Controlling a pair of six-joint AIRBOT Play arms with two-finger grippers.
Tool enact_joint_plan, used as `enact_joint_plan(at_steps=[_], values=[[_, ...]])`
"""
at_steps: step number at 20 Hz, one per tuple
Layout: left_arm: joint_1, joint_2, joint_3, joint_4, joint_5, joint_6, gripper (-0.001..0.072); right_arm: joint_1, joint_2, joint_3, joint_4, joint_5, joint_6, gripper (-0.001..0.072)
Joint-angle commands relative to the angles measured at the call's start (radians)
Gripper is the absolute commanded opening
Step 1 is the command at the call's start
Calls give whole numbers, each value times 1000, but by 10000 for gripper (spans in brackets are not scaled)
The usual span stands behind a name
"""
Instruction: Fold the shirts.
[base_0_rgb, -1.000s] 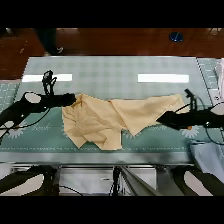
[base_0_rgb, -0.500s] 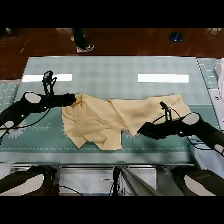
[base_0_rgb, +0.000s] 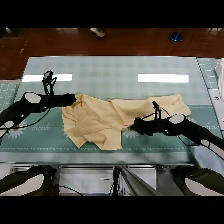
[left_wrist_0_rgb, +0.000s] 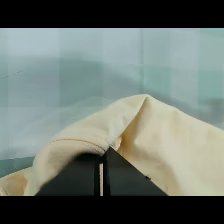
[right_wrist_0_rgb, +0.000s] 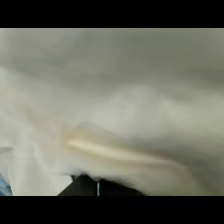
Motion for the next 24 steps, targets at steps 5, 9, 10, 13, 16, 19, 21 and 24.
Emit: enact_joint_plan(at_steps=[5, 9, 10, 13, 16, 19, 21, 24], values=[[2, 0, 1, 0, 0, 0, 23, -57, 164, 88, 37, 50, -58, 14], [1, 0, 1, 0, 0, 0, 23, -108, 269, 144, 39, 42, -34, 14], [1, 0, 1, 0, 0, 0, 23, -120, 278, 168, 39, 39, -34, 14], [1, 0, 1, 0, 0, 0, 23, -143, 277, 248, 34, -24, -35, 14], [1, 0, 1, 0, -13, 0, 23, -181, 241, 335, 18, -178, -35, 14], [2, 0, 1, 0, -39, 0, 23, -242, 160, 443, 18, -211, -55, 14], [2, 5, 2, 0, -50, 0, 23, -275, 114, 511, 13, -206, -63, 14], [2, 41, 14, 0, -49, 0, 23, -306, 84, 591, -49, -177, -61, 14]])
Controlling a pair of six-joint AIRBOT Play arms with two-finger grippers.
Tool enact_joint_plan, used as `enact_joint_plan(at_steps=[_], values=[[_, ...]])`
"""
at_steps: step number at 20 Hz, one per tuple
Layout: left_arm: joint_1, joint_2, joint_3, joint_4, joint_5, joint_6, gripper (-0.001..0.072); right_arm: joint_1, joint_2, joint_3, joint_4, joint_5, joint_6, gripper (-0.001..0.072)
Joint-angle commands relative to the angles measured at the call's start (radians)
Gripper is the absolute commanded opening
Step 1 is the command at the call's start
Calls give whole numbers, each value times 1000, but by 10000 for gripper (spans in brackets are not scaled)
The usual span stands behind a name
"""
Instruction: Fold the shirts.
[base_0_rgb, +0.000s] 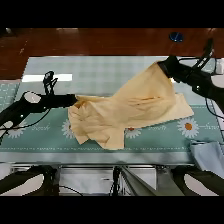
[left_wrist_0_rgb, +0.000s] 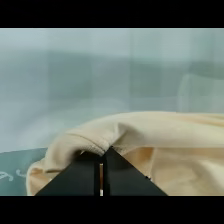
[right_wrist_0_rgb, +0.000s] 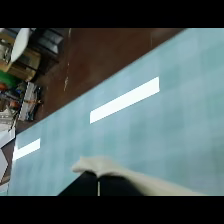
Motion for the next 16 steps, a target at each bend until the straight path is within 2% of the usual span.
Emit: enact_joint_plan(at_steps=[1, 7, 10, 12, 16], values=[[1, 36, 24, 1, -9, 0, 23, -39, -35, 92, -72, 11, -5, 14], [1, 86, 185, 0, -14, 0, 23, -39, -35, 104, -104, 53, -2, 14], [14, 118, 323, 1, -65, 0, 22, -39, -11, 137, -126, 50, -3, 14], [39, 167, 449, 1, -84, 1, 22, -53, 19, 219, -183, 63, 1, 14], [118, 295, 727, 2, -110, 3, 22, -142, 83, 457, -243, 132, 72, 14]])
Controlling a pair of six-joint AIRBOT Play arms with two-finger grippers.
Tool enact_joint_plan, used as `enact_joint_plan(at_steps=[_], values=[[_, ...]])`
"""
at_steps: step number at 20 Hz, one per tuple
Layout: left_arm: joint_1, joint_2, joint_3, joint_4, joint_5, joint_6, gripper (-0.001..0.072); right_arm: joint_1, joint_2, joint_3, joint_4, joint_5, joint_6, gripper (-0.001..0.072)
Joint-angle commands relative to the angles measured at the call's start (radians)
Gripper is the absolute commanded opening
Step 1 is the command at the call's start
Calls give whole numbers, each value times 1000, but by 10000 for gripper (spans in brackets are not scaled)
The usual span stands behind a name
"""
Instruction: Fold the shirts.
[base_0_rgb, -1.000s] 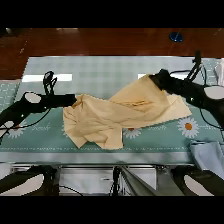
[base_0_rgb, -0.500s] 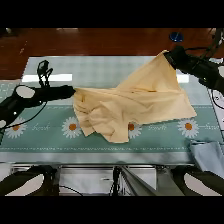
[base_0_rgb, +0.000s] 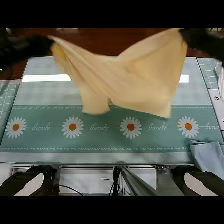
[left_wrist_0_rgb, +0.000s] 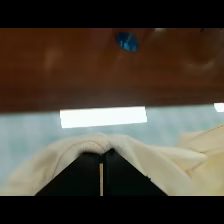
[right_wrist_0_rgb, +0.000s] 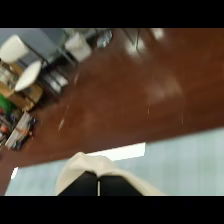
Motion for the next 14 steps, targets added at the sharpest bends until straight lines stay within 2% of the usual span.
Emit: enact_joint_plan(at_steps=[1, 4, 8, 10, 14], values=[[64, 108, 233, 0, -40, 2, 21, -75, 58, 202, -86, 58, 67, 14], [106, 203, 353, 21, -91, -8, 21, -147, 98, 374, -211, 140, 142, 14], [124, 322, 369, 140, -211, -167, 21, -220, 140, 531, -304, 289, 183, 14], [124, 366, 369, 221, -306, -241, 22, -252, 160, 580, -307, 372, 200, 14], [124, 441, 369, 307, -589, -361, 21, -263, 222, 603, -360, 575, 225, 14]])
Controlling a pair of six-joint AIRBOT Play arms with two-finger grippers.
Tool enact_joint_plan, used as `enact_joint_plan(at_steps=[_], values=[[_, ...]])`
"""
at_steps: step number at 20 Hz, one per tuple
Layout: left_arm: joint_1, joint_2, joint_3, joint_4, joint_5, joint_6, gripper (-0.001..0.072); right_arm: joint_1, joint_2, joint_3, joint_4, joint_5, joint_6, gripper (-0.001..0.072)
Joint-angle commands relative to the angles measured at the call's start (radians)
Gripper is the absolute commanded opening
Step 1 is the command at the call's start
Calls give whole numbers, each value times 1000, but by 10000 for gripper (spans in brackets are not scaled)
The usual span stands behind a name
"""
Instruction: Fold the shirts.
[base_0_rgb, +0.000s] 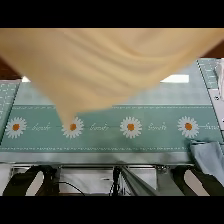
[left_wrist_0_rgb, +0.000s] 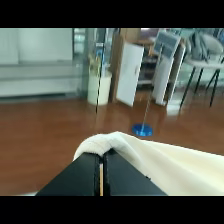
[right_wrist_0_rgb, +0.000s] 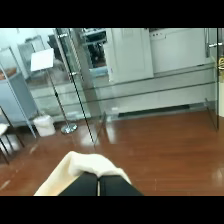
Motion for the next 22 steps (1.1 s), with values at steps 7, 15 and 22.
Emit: enact_joint_plan(at_steps=[7, 15, 22], values=[[3, 55, -95, 170, -665, -164, 20, -12, 11, 29, -317, 835, 49, 14], [-169, -52, -773, 160, -63, -164, 19, 247, -242, -327, -539, 407, 37, 14], [-218, -442, -749, 160, 731, -111, 22, 255, -586, -330, -547, -190, 70, 14]])
